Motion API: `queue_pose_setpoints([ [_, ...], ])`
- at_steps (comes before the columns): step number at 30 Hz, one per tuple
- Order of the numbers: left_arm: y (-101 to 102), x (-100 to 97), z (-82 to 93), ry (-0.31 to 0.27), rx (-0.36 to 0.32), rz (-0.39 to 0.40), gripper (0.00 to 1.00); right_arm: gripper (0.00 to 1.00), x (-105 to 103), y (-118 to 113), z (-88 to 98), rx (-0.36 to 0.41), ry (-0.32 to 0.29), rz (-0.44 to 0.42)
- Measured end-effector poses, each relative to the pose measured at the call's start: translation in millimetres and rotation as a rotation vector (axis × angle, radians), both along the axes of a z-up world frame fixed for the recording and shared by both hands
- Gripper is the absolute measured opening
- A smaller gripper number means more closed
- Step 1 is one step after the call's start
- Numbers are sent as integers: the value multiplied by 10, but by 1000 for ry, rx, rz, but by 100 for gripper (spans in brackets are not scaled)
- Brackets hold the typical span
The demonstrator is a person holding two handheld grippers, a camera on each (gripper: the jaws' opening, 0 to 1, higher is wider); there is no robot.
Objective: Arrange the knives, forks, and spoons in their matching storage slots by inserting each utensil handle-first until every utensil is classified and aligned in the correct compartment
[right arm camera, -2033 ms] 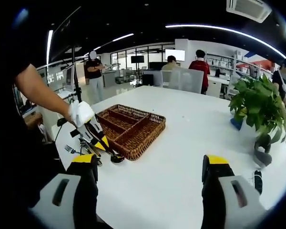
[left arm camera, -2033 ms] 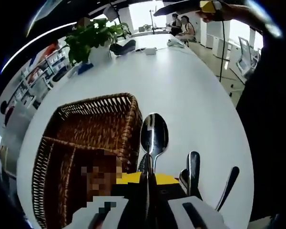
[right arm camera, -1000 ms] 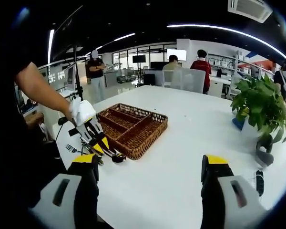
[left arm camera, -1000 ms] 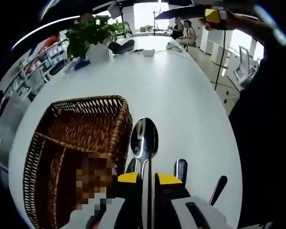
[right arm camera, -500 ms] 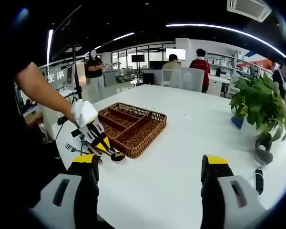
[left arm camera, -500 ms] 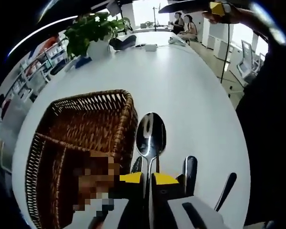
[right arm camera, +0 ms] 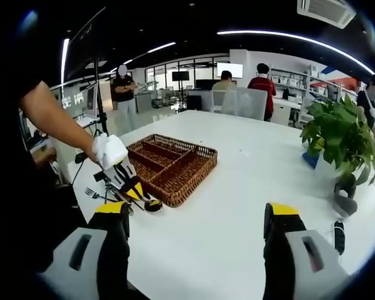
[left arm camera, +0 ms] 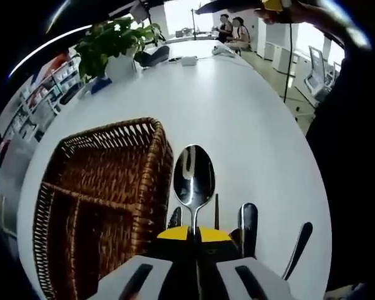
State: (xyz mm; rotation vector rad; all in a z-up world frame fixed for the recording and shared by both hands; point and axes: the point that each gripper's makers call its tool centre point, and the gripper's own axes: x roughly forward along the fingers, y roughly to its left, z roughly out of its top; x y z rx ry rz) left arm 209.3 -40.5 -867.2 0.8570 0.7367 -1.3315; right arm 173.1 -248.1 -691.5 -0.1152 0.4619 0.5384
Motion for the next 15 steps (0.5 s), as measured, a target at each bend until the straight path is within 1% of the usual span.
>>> queue_pose_setpoints([
  [2,14,-5,2,-15,14,-25,1,90,6,1,8,1,-2,1],
  [6,22,-6,54,9,10,-13,0,90,21,17,19,0,-4,7],
  [8,29,6,90,13,11,-7,0,90,25,29,23,-1,-5,10],
  [12,31,7,215,18,8,6,0,90,38,81,38,1,-10,24],
  [15,32,-8,278,12,13,2,0,90,43,102,54,3,-14,32],
])
